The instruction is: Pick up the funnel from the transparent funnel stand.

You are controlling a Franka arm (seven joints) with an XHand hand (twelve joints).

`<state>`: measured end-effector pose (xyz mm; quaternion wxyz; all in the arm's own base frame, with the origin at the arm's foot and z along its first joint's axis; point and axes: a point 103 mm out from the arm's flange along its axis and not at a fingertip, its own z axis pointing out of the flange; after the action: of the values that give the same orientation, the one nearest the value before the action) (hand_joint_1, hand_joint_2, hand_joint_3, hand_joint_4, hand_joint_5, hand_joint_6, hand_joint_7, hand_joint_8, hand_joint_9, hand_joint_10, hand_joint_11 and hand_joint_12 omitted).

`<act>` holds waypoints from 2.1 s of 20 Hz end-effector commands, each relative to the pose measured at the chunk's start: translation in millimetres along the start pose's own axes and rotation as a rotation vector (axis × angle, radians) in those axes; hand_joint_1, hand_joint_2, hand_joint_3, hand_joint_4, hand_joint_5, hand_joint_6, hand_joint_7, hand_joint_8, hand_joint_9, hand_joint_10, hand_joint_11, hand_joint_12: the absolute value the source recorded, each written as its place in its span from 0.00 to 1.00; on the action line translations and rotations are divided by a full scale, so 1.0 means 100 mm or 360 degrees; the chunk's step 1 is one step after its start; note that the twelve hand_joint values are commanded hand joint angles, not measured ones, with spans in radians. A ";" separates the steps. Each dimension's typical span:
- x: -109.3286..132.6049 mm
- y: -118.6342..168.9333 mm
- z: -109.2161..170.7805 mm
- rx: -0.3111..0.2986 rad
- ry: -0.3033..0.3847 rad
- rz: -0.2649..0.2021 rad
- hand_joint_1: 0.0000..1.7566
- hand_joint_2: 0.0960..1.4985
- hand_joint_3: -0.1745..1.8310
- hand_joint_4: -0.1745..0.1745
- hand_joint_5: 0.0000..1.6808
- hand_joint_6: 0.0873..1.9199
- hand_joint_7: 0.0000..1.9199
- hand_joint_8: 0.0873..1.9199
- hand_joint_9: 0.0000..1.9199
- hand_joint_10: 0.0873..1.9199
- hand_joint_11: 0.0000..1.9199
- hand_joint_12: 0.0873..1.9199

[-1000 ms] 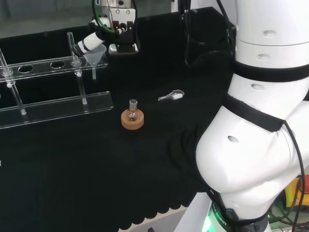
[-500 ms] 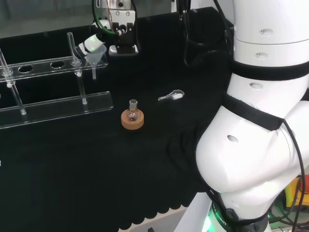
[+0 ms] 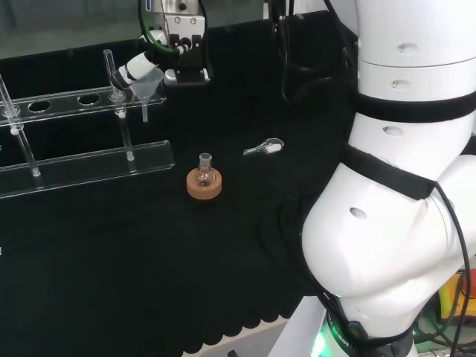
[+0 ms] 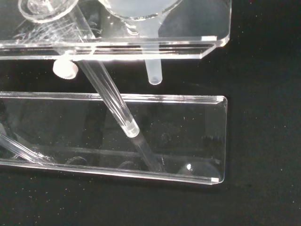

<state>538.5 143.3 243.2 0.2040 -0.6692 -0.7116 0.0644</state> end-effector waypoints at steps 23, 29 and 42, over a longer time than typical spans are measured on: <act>-0.03 -0.06 -0.02 -0.0133 -0.0012 0.0043 0.37 0.42 0.16 0.10 0.01 0.00 0.34 0.26 0.05 0.44 0.00 0.00; -0.02 -0.07 -0.03 -0.0193 -0.0027 0.0036 0.40 0.35 0.29 0.08 0.04 0.00 0.40 0.25 0.11 0.42 0.00 0.00; 0.03 -0.08 -0.08 -0.0304 -0.0056 0.0036 0.46 0.29 0.40 0.09 0.12 0.00 0.51 0.29 0.23 0.36 0.00 0.00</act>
<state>534.5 143.0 251.5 0.1341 -0.6912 -0.7099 0.0142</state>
